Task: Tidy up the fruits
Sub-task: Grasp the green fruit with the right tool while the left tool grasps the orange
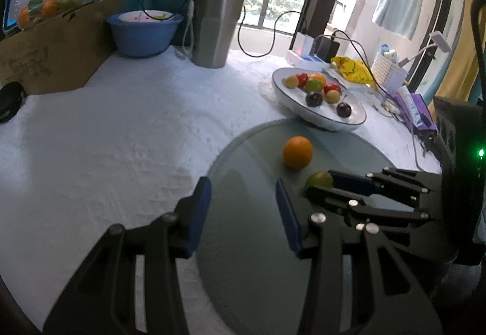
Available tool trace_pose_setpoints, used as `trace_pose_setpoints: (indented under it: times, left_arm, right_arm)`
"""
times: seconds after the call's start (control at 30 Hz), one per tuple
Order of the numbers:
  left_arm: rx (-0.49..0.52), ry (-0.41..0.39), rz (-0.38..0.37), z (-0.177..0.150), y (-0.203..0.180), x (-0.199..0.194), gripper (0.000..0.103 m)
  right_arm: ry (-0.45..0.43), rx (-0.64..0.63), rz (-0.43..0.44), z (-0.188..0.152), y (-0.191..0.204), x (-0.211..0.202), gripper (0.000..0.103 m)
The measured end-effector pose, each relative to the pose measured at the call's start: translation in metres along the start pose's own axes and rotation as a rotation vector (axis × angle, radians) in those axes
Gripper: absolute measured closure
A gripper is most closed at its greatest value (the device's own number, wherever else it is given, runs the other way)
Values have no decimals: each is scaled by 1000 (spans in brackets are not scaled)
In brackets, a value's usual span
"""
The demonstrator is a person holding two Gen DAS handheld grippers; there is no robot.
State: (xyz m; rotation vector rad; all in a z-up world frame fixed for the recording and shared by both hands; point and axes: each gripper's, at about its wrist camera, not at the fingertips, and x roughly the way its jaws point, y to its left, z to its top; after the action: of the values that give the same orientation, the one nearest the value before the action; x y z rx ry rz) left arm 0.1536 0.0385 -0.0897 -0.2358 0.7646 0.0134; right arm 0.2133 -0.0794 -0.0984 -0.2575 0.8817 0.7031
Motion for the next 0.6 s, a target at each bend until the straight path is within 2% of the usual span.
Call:
trace_pose_setpoints:
  times: [0.2, 0.6]
  left_arm:
    - [24, 10, -3, 6, -11, 7, 57]
    - [98, 47, -29, 22, -48, 37, 57]
  right_arm:
    - [-13, 9, 14, 0, -7, -6, 74]
    - [-59, 83, -24, 2, -52, -25, 74]
